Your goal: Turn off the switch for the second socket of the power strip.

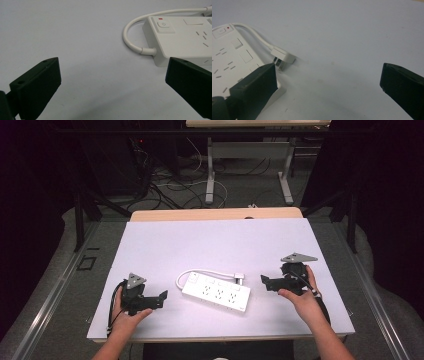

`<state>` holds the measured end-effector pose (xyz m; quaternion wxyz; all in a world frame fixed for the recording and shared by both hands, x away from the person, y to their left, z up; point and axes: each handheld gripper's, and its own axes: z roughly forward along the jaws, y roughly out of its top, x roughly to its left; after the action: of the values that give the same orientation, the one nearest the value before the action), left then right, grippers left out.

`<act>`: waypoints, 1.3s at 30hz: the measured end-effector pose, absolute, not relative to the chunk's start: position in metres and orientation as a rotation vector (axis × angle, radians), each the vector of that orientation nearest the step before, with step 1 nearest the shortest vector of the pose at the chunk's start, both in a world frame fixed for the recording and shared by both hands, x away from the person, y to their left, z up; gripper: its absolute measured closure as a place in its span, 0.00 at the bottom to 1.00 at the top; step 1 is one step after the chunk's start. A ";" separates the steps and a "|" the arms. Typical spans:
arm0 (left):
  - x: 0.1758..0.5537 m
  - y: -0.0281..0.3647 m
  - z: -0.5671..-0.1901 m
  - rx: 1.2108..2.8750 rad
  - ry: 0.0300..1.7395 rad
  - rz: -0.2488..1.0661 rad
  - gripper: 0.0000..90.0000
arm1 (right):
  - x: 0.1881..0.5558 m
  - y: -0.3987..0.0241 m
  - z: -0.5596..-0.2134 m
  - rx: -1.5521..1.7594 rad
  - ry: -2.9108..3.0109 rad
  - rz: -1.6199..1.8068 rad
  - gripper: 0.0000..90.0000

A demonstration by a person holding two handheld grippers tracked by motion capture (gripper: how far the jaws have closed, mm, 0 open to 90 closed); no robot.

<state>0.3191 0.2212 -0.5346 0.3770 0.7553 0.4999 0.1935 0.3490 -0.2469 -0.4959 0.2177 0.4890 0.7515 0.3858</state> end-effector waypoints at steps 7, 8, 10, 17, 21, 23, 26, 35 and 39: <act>0.319 0.221 -0.535 1.942 1.275 0.502 0.00 | 0.347 -0.258 -0.505 1.380 2.052 1.053 0.02; 0.319 0.221 -0.535 1.934 1.279 0.501 0.00 | 0.347 -0.259 -0.507 1.384 2.049 1.055 0.02; 0.319 0.221 -0.535 1.936 1.284 0.492 0.00 | 0.347 -0.262 -0.510 1.391 2.045 1.056 0.02; 0.319 0.221 -0.535 1.939 1.282 0.497 0.00 | 0.348 -0.272 -0.519 1.414 2.018 1.049 0.02; 0.320 0.221 -0.535 1.941 1.281 0.499 0.00 | 0.348 -0.276 -0.524 1.426 1.994 1.052 0.02; 0.320 0.221 -0.535 1.943 1.280 0.499 0.00 | 0.348 -0.279 -0.527 1.429 1.986 1.054 0.02; 0.320 0.222 -0.534 1.960 1.271 0.505 0.00 | 0.348 -0.283 -0.531 1.436 1.978 1.045 0.02; 0.320 0.222 -0.534 1.938 1.280 0.497 0.00 | 0.348 -0.294 -0.542 1.480 1.918 1.026 0.02; 0.320 0.222 -0.535 1.938 1.282 0.497 0.00 | 0.349 -0.299 -0.547 1.494 1.910 1.008 0.02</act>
<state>0.3197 0.2221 -0.5345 0.3734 0.7567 0.5003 0.1941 0.3494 -0.2986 -0.5467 0.2549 0.5501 0.7034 0.3710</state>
